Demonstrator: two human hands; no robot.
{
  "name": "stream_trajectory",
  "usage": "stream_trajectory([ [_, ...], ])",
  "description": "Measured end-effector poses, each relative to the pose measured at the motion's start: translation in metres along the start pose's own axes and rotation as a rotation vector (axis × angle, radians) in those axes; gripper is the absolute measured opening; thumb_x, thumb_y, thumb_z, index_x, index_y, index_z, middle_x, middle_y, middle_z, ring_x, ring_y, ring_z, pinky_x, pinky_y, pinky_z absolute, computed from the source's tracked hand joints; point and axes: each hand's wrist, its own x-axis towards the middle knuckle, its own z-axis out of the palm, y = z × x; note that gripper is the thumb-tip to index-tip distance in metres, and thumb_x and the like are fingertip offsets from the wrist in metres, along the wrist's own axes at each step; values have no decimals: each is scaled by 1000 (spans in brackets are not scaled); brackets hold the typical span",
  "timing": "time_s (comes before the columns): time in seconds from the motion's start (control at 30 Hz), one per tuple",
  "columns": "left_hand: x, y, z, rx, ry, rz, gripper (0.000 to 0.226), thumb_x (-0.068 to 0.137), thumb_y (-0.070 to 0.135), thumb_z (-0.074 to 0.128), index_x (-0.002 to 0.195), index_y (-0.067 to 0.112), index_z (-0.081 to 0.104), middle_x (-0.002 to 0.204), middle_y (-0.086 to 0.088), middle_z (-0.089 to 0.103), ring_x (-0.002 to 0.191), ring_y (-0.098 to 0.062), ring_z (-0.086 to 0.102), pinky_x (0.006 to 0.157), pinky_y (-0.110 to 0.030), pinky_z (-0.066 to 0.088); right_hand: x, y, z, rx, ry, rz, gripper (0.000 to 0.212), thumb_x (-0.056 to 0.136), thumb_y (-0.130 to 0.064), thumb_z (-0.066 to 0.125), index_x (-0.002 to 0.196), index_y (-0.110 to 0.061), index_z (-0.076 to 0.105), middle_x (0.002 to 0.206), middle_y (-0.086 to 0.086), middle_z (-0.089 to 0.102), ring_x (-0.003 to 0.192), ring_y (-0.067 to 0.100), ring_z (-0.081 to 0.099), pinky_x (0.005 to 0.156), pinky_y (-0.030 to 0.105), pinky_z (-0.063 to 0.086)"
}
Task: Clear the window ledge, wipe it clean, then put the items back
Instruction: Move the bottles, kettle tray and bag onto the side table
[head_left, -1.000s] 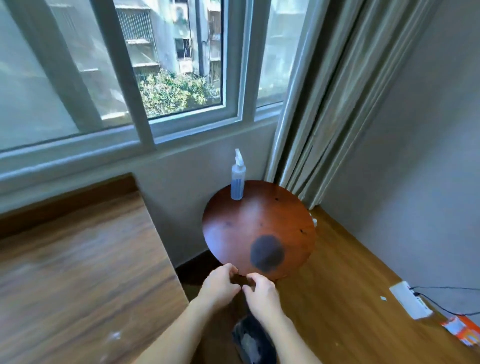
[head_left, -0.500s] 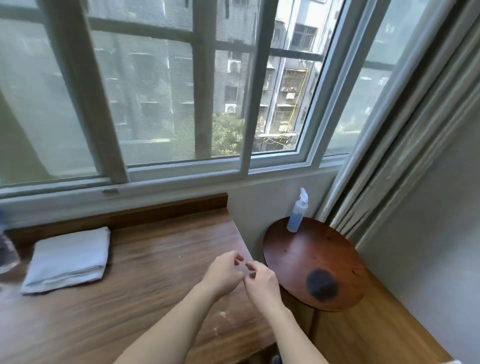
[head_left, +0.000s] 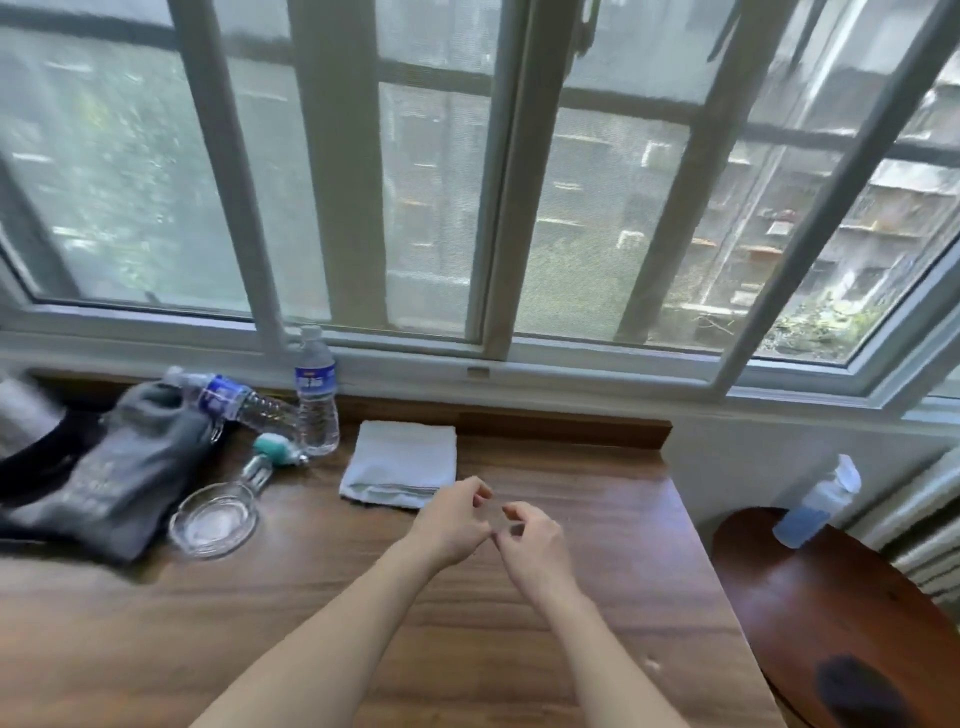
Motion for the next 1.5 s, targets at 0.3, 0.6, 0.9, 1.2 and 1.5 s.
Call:
stream_trajectory([
  [0.3, -19, -57, -56, -29, 138, -154, 43, 85, 31, 66, 125, 21, 56, 120, 1, 63, 109, -17, 59, 91, -28, 46, 32, -54, 54, -45, -136, -196, 32, 92, -20, 64, 123, -17, 66, 119, 3, 67, 107, 20, 61, 90, 30, 47],
  [0.6, -52, -124, -106, -76, 260, -246, 42, 78, 26, 71, 118, 19, 62, 110, 4, 65, 105, -14, 59, 87, -23, 43, 30, -114, 120, -63, -248, -293, 43, 90, -27, 69, 130, -13, 62, 126, 3, 65, 118, 19, 59, 99, 30, 45],
  [0.9, -91, -220, -185, -104, 278, -187, 42, 76, 24, 72, 116, 22, 62, 107, 7, 64, 103, -13, 60, 91, -28, 46, -2, -194, 213, -66, -206, -306, 44, 90, -30, 68, 131, -17, 61, 127, -1, 64, 112, 15, 60, 95, 27, 46],
  [1.2, -127, -312, -249, -108, 265, -137, 44, 76, 24, 75, 117, 19, 61, 110, 8, 63, 105, -7, 58, 89, -21, 44, -35, -247, 289, -36, -150, -231, 43, 86, -30, 71, 127, -19, 63, 120, -3, 66, 108, 13, 61, 93, 25, 47],
  [1.5, -103, -339, -262, -197, 253, -159, 45, 71, 28, 73, 114, 25, 60, 107, 10, 62, 100, -6, 57, 94, -24, 44, -11, -254, 308, -17, -116, -149, 44, 84, -24, 73, 126, -16, 62, 121, 1, 65, 111, 16, 60, 95, 23, 44],
])
